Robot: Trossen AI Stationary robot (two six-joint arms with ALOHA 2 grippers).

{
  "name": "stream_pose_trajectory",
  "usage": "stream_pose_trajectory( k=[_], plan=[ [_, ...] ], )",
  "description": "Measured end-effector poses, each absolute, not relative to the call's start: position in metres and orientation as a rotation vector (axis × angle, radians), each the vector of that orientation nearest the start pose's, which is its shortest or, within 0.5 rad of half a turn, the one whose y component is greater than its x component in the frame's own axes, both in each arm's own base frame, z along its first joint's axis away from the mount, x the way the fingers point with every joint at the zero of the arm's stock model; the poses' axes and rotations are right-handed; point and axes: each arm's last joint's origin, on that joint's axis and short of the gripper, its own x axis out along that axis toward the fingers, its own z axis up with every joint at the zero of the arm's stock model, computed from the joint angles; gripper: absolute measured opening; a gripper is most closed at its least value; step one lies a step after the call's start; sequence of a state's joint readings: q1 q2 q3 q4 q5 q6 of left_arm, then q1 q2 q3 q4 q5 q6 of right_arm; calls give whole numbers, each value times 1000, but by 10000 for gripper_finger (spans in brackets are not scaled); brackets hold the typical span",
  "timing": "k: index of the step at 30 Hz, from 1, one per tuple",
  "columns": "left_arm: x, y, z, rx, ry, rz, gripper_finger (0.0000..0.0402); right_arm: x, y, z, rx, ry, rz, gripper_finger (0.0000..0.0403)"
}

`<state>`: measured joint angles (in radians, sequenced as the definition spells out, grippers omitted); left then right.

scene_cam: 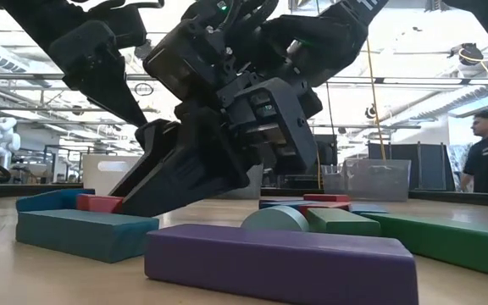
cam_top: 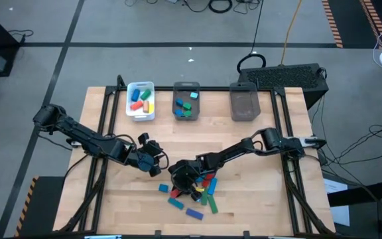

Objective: Sort blocks by size
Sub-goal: Put the red half circle block into the left black bin

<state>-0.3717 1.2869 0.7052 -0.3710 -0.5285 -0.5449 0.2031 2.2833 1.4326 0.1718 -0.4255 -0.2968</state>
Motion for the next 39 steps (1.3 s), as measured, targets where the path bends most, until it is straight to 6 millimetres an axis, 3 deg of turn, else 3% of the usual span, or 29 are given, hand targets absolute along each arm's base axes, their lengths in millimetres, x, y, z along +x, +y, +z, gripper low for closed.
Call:
stream_pose_trajectory(
  k=[2, 7, 18, 31, 39],
  plan=[
    [227, -73, 197, -96, 781, 367, 123, 460, 107, 100, -197, 593, 699, 116],
    [227, -73, 197, -98, 778, 366, 123, 460, 100, 100, -135, 640, 673, 114],
    [227, -70, 198, -54, 741, 432, 123, 449, 83, 129, -103, 742, 634, 115],
    [236, -73, 206, -78, 643, 395, 123, 414, 74, 148, -124, 773, 639, 117],
    [244, -77, 216, 28, 551, 318, 123, 385, 53, 163, -80, 652, 569, 117]
  ],
)
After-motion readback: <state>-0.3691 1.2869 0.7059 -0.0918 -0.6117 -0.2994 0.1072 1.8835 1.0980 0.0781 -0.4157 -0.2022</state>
